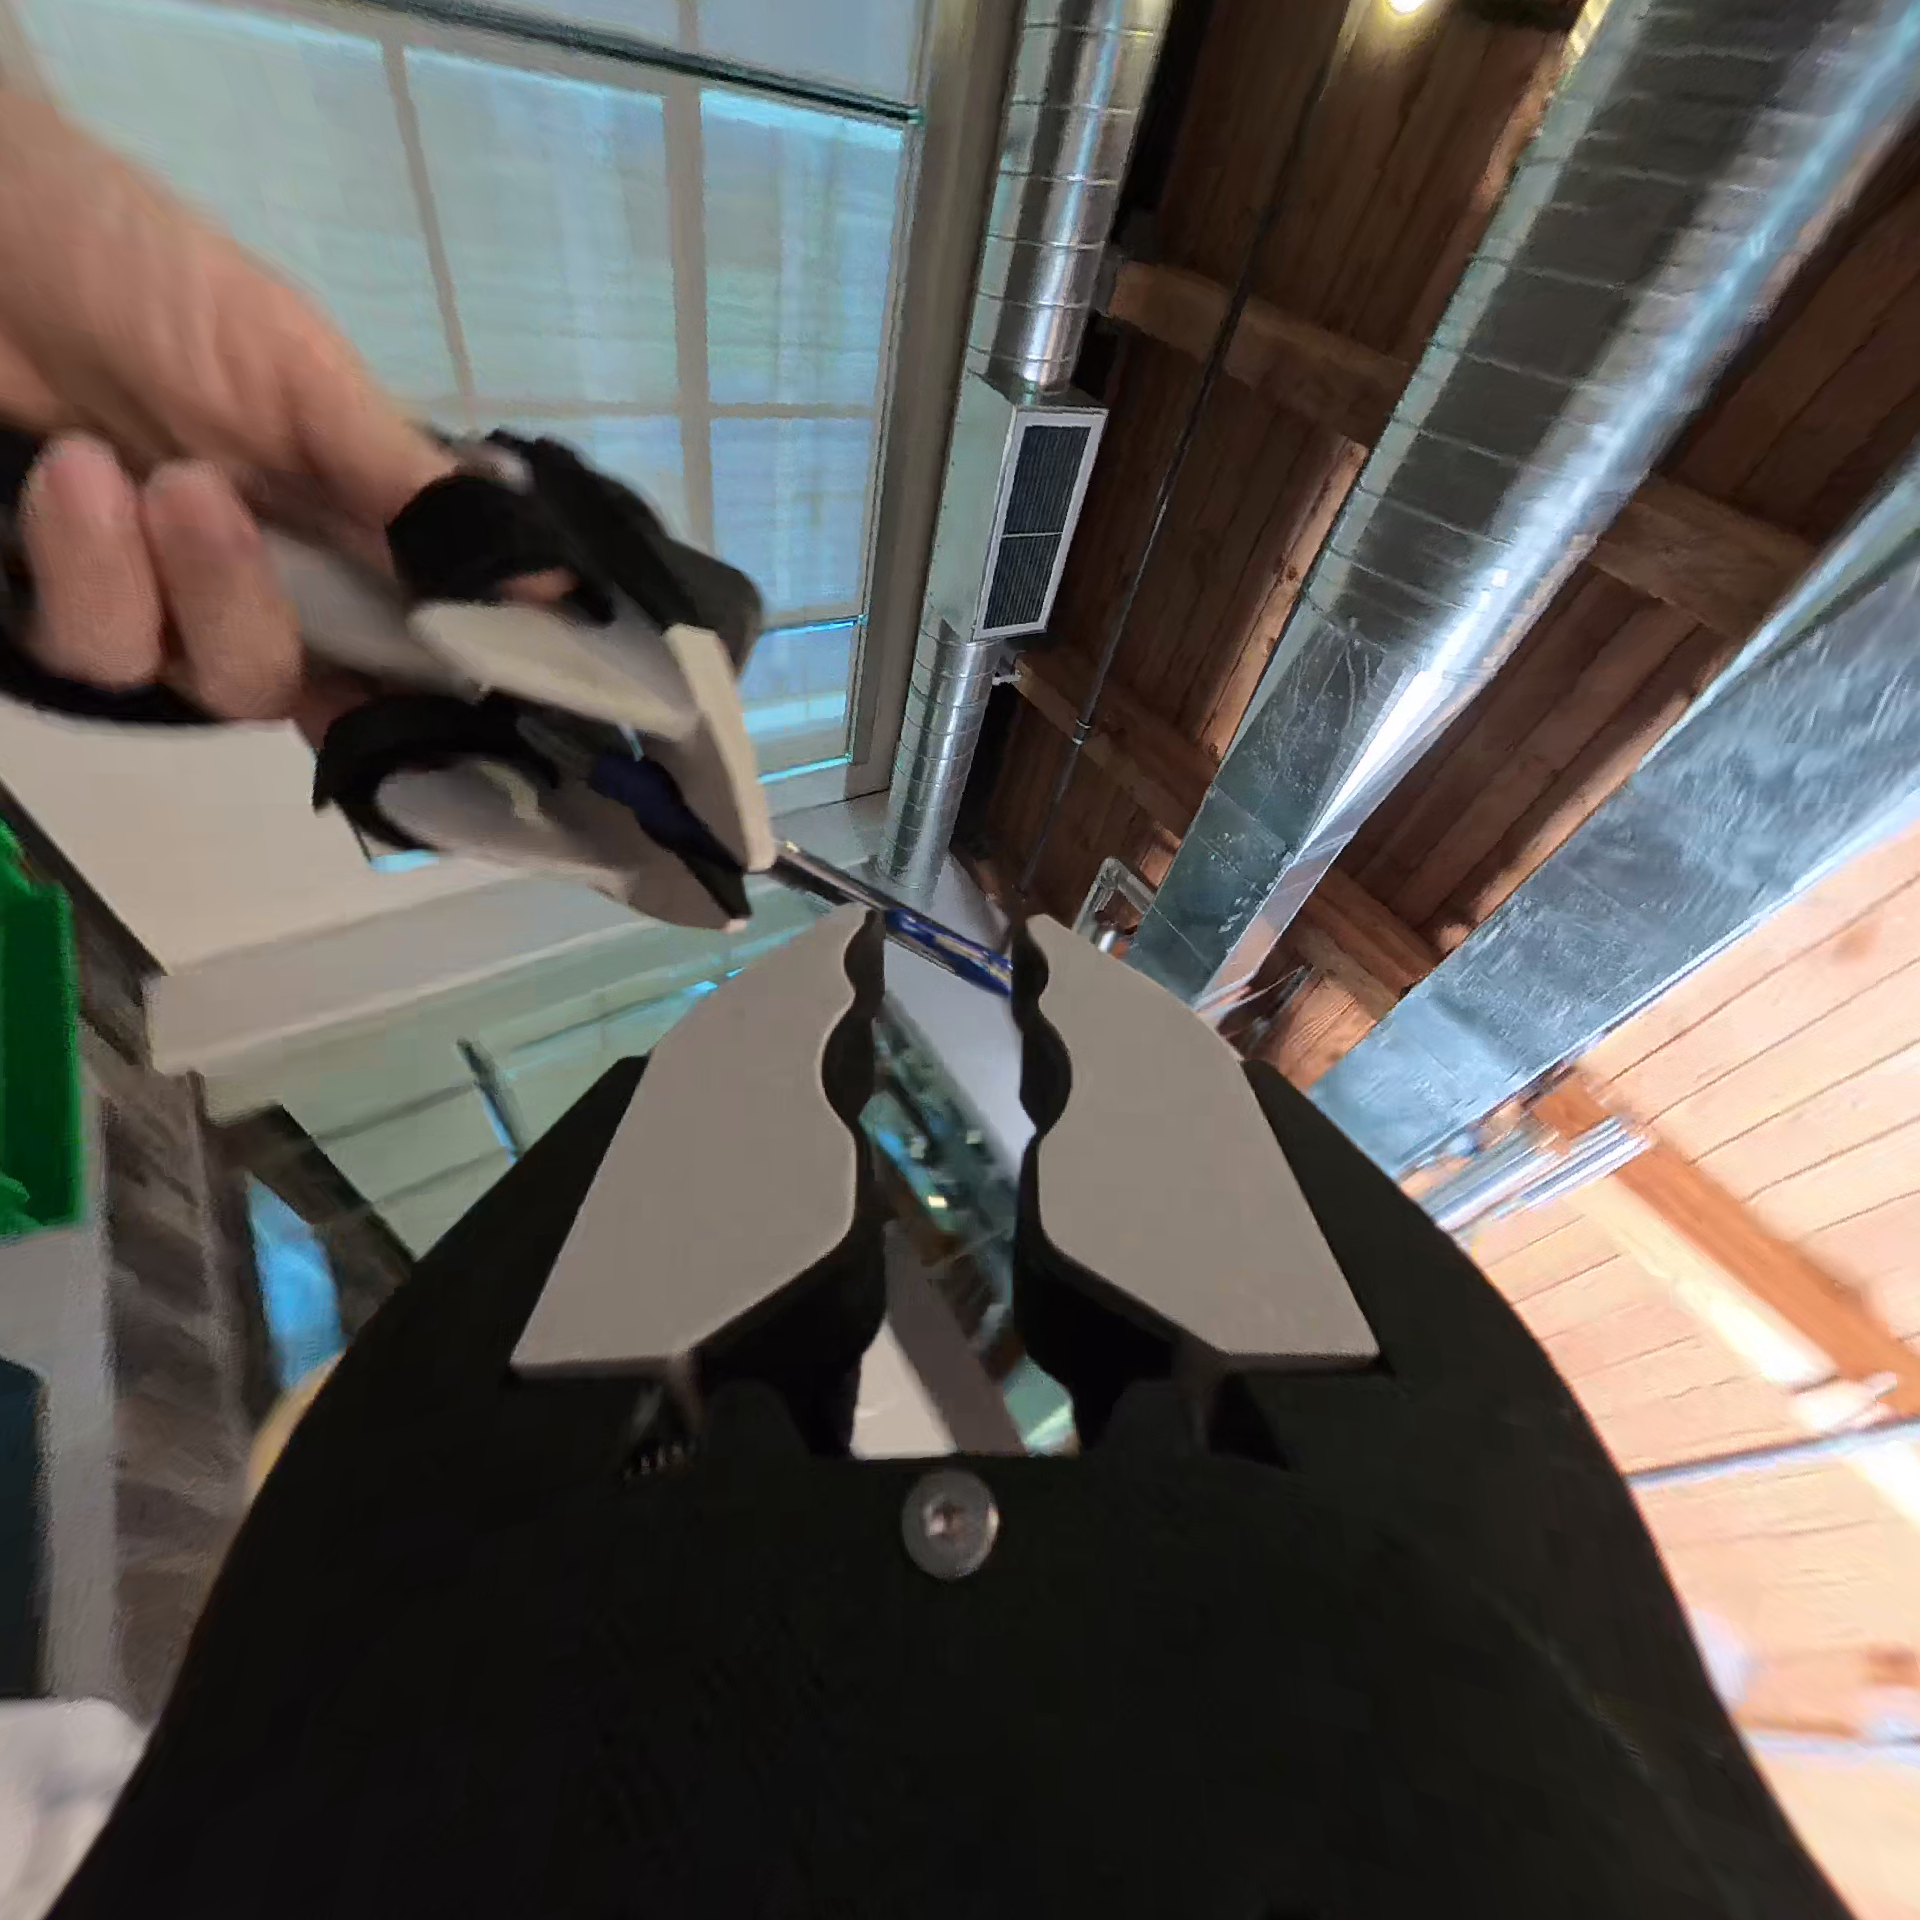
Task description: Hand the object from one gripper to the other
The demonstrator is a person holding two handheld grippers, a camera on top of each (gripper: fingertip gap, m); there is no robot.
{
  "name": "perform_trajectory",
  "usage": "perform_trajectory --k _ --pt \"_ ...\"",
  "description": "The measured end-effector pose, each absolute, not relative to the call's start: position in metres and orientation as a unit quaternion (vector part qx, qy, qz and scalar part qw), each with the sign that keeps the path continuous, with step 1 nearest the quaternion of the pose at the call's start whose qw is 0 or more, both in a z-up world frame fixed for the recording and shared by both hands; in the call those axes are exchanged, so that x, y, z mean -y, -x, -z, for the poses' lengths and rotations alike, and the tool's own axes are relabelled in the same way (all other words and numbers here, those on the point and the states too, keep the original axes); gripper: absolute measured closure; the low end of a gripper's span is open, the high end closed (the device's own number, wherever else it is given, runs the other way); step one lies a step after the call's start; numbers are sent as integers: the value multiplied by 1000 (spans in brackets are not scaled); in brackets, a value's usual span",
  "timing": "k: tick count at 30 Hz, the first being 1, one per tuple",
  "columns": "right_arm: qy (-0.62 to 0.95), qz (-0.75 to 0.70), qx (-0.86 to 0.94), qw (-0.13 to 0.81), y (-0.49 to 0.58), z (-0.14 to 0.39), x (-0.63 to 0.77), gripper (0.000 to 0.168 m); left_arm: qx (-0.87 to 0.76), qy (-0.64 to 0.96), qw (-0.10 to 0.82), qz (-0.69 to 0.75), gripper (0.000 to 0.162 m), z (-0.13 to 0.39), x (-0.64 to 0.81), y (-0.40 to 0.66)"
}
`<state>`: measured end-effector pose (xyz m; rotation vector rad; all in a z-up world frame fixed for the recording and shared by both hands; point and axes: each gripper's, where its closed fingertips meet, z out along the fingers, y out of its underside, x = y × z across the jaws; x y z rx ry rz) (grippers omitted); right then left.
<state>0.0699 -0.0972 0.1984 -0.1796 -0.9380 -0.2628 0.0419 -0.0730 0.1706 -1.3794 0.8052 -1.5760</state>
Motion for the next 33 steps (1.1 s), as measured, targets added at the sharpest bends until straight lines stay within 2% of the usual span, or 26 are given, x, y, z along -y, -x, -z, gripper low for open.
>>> perform_trajectory --k 3,5,7,10,14,16,18,20,22,26,30,33 --pt "242 -110 382 885 -80 -219 78 148 -301 565 562 524 152 -177 47 -28" --pt "350 -344 322 809 -74 -224 68 132 -298 556 630 453 152 -184 43 -25" --pt "382 -520 277 712 -66 -225 70 120 -314 536 655 431 152 -189 52 -33" --pt "392 -619 219 644 -65 -222 58 119 -354 521 661 408 152 -186 65 -53" --pt "385 -628 277 617 -52 -215 67 120 -399 533 657 354 152 -171 68 -72" --pt "403 -593 332 613 -47 -205 72 157 -403 536 651 356 152 -169 70 -75" --pt "423 -568 343 617 -48 -202 70 157 -401 551 651 335 147 -164 66 -72" --pt "442 -525 351 638 -52 -199 63 157 -396 563 660 303 121 -163 61 -63" --pt "469 -469 389 639 -55 -188 59 157 -386 566 670 286 111 -168 63 -53" --pt "511 -399 534 543 -57 -141 78 157 -373 563 662 325 115 -176 76 -46" --pt "515 -365 610 479 -68 -110 94 157 -435 567 582 389 115 -158 98 -66" --pt "529 -349 636 440 -73 -92 98 157 -473 564 547 399 123 -145 107 -80"
